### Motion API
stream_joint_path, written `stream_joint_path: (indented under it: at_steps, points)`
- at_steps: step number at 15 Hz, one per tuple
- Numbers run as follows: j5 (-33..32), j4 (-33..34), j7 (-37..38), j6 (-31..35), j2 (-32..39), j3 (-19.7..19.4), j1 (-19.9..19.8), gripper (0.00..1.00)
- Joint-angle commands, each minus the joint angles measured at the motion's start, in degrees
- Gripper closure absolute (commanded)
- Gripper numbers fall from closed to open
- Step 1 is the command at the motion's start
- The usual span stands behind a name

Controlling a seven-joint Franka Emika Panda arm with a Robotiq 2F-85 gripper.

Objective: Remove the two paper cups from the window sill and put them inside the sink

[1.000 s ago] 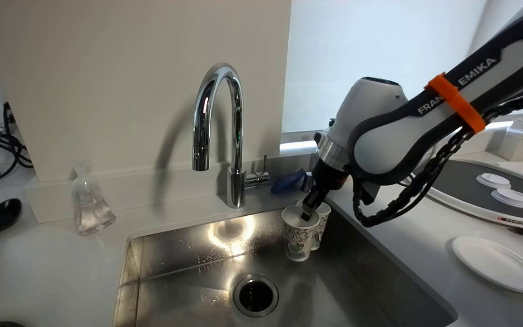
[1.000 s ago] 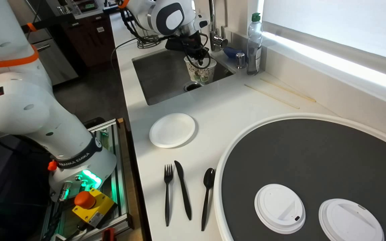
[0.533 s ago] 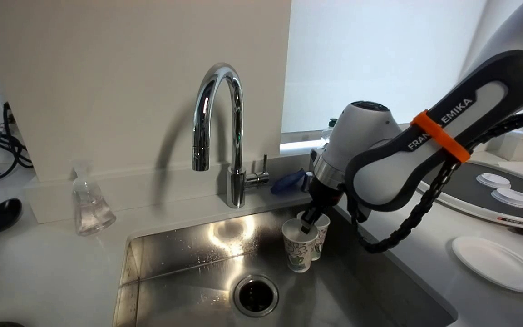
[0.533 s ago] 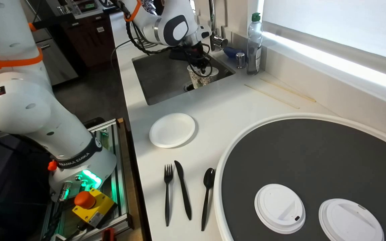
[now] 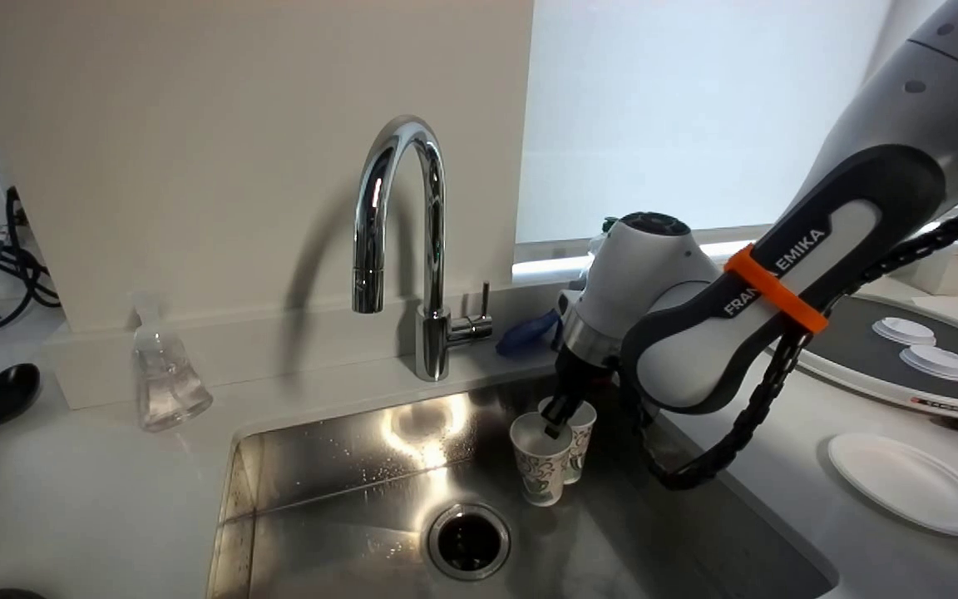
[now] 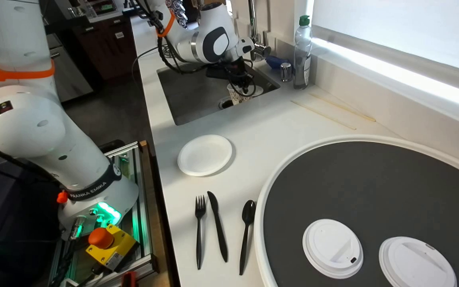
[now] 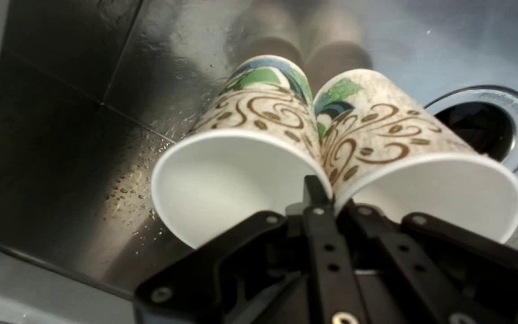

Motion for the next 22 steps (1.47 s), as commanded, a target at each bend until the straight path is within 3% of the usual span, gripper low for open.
stream_joint_path:
  at_steps: [1, 14, 16, 22]
  points:
    - [-2.6, 2.1, 3.9, 1.7, 3.0, -2.9, 2.8, 0.99]
    - [-3.5, 3.7, 8.1, 2.6, 5.7, -6.9, 7.0, 0.99]
    - [-3.6, 3.7, 8.5, 2.5, 5.7, -7.1, 7.3, 0.68]
    - [-4.0, 3.7, 9.0, 2.2, 5.9, -8.3, 7.9, 0.25]
